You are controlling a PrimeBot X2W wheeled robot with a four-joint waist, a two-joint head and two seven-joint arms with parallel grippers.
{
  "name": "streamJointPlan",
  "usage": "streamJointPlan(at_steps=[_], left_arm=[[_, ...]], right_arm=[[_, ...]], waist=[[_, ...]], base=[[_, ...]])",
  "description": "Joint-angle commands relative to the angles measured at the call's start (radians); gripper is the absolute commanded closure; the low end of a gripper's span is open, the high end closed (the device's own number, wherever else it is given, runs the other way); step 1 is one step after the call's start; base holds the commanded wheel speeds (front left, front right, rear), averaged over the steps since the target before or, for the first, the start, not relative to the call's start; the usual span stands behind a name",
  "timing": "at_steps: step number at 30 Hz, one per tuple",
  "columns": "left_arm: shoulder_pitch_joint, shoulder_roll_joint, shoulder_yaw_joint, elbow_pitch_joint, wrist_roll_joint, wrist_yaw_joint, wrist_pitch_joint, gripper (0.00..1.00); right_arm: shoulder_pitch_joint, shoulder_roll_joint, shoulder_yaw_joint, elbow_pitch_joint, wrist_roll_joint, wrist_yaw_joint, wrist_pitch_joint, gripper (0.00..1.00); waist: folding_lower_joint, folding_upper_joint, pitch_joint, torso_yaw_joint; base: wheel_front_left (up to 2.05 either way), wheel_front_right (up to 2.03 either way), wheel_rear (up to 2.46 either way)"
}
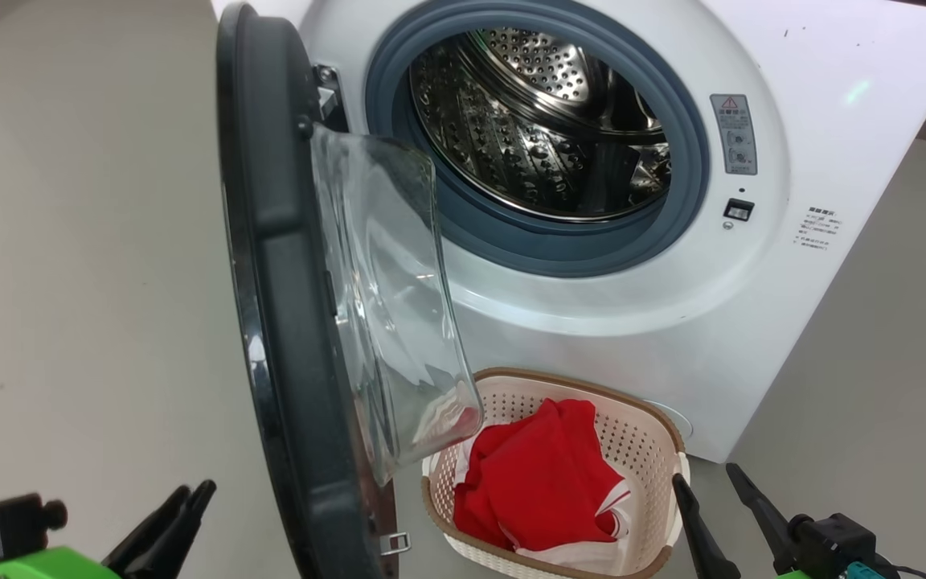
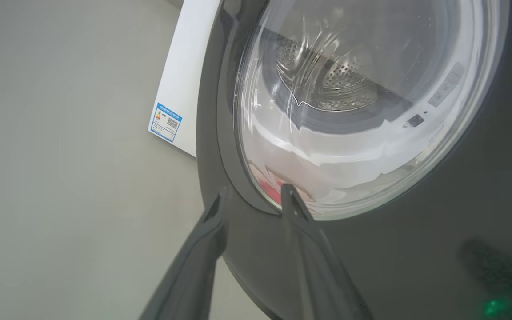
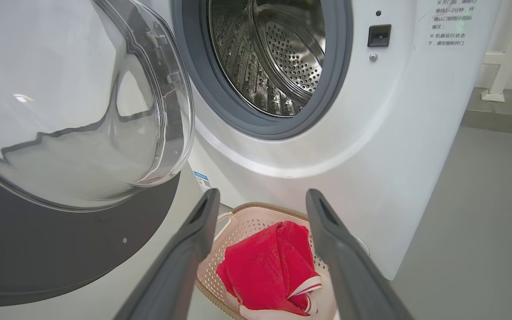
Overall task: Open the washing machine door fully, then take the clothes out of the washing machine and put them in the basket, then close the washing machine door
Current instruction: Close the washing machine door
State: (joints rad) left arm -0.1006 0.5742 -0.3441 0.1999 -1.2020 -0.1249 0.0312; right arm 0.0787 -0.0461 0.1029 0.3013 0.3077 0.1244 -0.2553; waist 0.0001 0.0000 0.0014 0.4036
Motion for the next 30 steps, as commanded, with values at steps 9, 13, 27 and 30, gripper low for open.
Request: streamJointPlan(at_steps=[9,13,27,30], left_arm=[[-0.010,-0.010,0.003,0.131,0.023,-0.006,-0.134,0.00],[-0.016,-0.030,-0.007,0.182,0.031,-0.006,-0.191,0.00],[-0.025,-0.113,0.104,0.267,0.287,-0.002,-0.292,0.00],[-0.003,-0.170,0.207,0.235,0.401,0.000,-0.293,0.00]], right_arm=[[-0.017,-0.004,0.031,-0.016,-0.004,0.006,-0.006,0.00],[-0.017,-0.004,0.032,-0.014,-0.007,0.006,-0.006,0.00],[-0.020,-0.004,0.033,-0.011,-0.012,0.006,-0.006,0.00],[-0.022,-0.004,0.032,-0.011,-0.013,0.006,-0.006,0.00]], waist=[[-0.0001,0.0000,0.001,0.014],[-0.0001,0.0000,0.002,0.018],[-0.0001,0.0000,-0.002,0.016],[-0.0001,0.0000,-0.003,0.014]], base=[[0.00,0.00,0.00],[0.00,0.00,0.00],[0.00,0.00,0.00],[0.00,0.00,0.00]])
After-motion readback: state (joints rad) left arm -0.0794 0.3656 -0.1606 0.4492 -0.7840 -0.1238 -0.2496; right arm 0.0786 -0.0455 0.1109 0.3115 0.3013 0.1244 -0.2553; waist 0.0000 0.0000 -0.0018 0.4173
